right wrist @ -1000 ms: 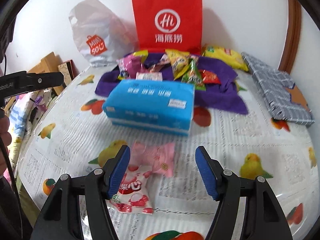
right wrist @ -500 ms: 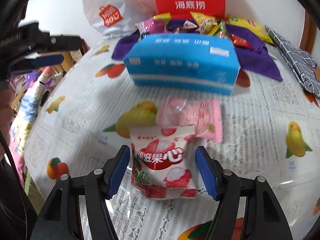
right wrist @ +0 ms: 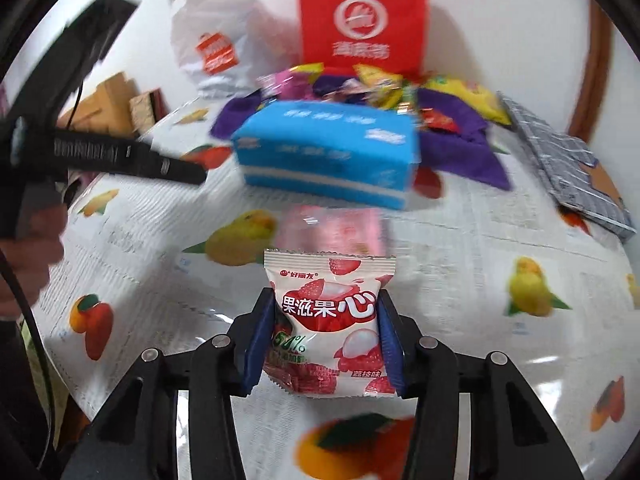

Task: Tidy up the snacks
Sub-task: 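Grasp the white-red lychee candy packet with the right tool while the left reaches a pink packet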

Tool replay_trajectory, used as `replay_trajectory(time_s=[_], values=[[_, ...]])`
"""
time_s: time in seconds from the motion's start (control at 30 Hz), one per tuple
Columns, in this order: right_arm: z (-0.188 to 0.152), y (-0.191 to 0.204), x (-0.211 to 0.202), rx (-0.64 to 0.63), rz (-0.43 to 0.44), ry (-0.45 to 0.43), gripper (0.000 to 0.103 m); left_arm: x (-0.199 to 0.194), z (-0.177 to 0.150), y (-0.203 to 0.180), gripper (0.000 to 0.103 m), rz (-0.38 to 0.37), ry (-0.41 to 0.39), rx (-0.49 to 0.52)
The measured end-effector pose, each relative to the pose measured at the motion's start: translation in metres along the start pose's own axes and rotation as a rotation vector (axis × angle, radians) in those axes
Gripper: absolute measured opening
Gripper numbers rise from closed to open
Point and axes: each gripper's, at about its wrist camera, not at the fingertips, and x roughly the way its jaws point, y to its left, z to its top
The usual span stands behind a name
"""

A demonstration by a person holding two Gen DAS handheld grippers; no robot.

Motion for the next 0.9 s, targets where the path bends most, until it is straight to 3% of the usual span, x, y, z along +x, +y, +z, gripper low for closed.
replay_trajectory(time_s=[0.47, 0.8, 0.9], values=[[-0.015, -0.098, -0.015, 0.222, -0.103, -0.036, 0.048, 0.048, -0.003, -0.062, 0.078, -0.166, 0.106, 0.002], [-0.025, -0.121, -0.011, 0.260, -0.088, -0.034, 0.049, 0.056, 0.002, -0.082, 0.095, -0.139, 0.070, -0.031], [-0.026, -0.123, -0.007, 0.273, -0.078, -0.030, 0.049, 0.060, 0.003, -0.091, 0.098, -0.097, 0.068, -0.038]])
